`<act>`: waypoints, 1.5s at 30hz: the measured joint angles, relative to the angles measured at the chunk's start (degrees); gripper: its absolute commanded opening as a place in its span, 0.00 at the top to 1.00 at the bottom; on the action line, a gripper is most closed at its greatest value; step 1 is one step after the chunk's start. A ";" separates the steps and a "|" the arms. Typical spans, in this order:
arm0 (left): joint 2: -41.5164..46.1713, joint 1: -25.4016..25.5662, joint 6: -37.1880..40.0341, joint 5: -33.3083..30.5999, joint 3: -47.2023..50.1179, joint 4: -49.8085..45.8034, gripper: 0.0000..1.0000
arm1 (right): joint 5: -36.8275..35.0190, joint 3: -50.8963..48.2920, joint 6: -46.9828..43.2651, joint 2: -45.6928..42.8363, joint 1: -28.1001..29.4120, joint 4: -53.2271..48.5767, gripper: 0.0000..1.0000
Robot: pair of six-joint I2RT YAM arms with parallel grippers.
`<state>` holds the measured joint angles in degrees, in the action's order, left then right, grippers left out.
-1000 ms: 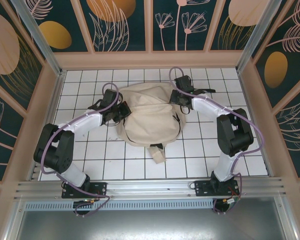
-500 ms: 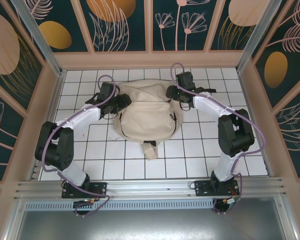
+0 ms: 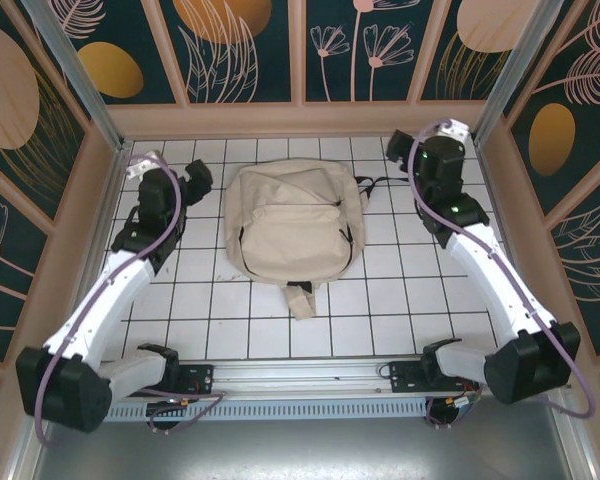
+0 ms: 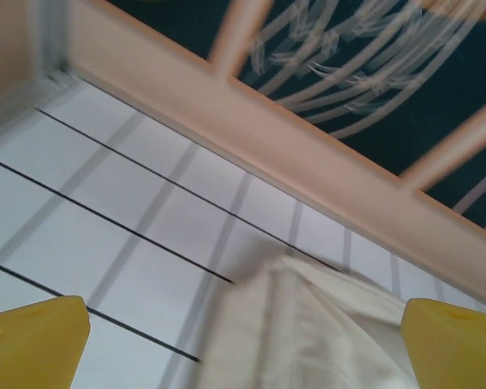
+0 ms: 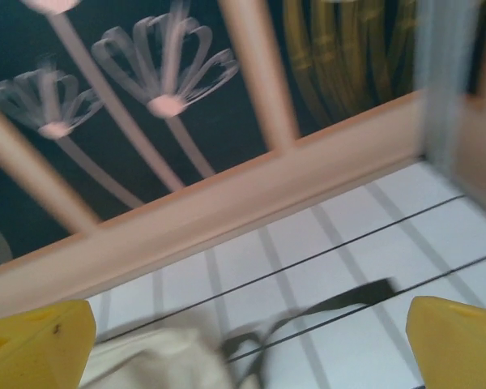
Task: Pack the student bag
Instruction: Zip the student bag at the center of the table, then reset both arms
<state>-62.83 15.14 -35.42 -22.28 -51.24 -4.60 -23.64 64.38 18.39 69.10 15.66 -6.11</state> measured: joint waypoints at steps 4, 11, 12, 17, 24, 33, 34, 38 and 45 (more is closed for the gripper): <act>3.93 -0.55 3.56 -11.32 10.32 6.47 0.02 | -5.84 -9.16 -1.05 -2.32 -5.51 3.41 0.01; 7.34 -1.75 9.57 -23.43 25.11 19.06 0.01 | -8.07 -28.85 -1.05 -6.58 -16.37 14.71 0.01; 7.32 -2.01 10.54 -24.02 26.56 20.87 0.02 | -8.28 -31.32 -1.38 -6.58 -16.90 17.22 0.01; 5.95 -4.39 14.91 -23.89 31.19 29.00 0.01 | -8.46 -39.71 -4.55 -3.39 -16.68 28.13 0.01; -1.55 -7.41 22.60 -15.63 36.81 46.14 0.01 | -2.60 -47.54 -10.27 1.25 -16.63 45.97 0.01; -14.67 -9.79 27.76 -4.57 38.18 63.39 0.01 | 10.71 -49.92 -12.79 7.67 -17.14 61.70 0.01; -15.41 -9.90 28.26 -3.48 38.25 64.74 0.02 | 11.41 -50.23 -13.07 8.39 -17.14 62.66 0.01; -18.82 -11.06 29.20 0.52 38.95 71.65 0.01 | 13.90 -50.93 -14.05 11.76 -17.07 66.97 0.01; -24.24 -11.82 29.44 2.82 40.19 77.44 0.01 | 15.23 -51.39 -15.61 18.10 -16.06 73.99 0.01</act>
<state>-87.07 3.31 -5.98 -19.46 -11.05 72.84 -8.40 12.99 2.79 87.20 -0.40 67.88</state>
